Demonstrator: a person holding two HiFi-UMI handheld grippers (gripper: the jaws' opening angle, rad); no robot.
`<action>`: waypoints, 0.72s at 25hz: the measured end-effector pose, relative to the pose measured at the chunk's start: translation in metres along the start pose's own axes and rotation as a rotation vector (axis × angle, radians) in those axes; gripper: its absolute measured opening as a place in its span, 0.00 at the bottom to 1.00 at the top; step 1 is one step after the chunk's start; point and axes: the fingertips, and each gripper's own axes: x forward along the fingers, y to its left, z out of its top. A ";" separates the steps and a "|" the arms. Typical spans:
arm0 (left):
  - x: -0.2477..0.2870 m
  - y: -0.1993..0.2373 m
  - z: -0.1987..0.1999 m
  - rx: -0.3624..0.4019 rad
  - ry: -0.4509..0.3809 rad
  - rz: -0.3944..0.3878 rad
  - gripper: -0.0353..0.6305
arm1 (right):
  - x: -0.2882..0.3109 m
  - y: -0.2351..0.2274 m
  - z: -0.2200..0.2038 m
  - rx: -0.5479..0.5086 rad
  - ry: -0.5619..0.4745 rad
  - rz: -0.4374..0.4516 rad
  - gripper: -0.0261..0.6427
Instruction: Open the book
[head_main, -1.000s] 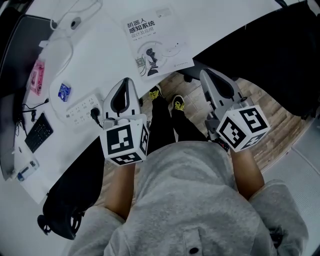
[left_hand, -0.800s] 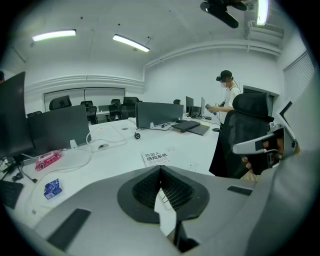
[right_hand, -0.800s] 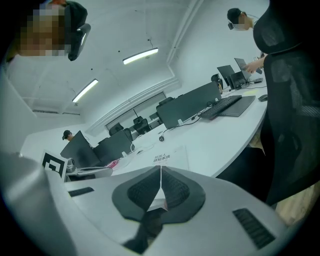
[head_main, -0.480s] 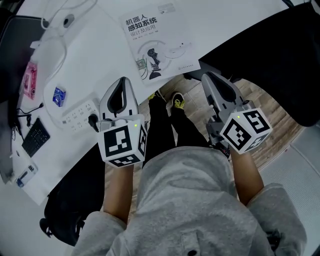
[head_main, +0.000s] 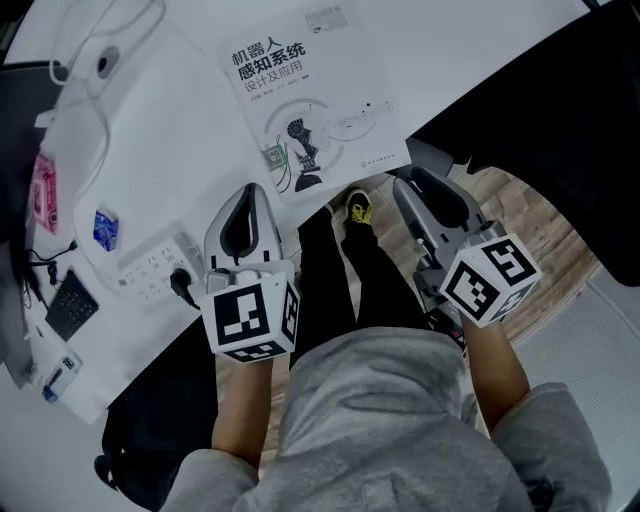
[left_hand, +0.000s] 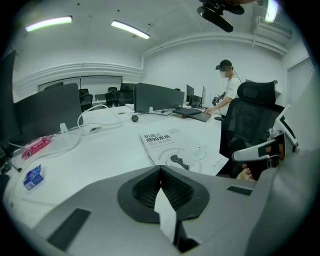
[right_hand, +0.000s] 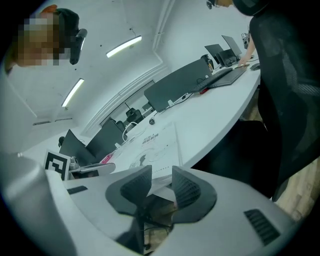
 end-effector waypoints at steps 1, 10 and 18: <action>0.005 -0.002 -0.002 0.002 0.007 -0.008 0.07 | 0.001 -0.002 -0.001 0.008 0.003 -0.006 0.22; 0.032 -0.009 -0.012 -0.003 0.050 -0.044 0.07 | 0.012 -0.017 -0.003 0.052 0.002 -0.041 0.22; 0.039 -0.005 -0.014 -0.013 0.080 -0.031 0.07 | 0.018 -0.022 0.007 0.081 -0.025 -0.059 0.22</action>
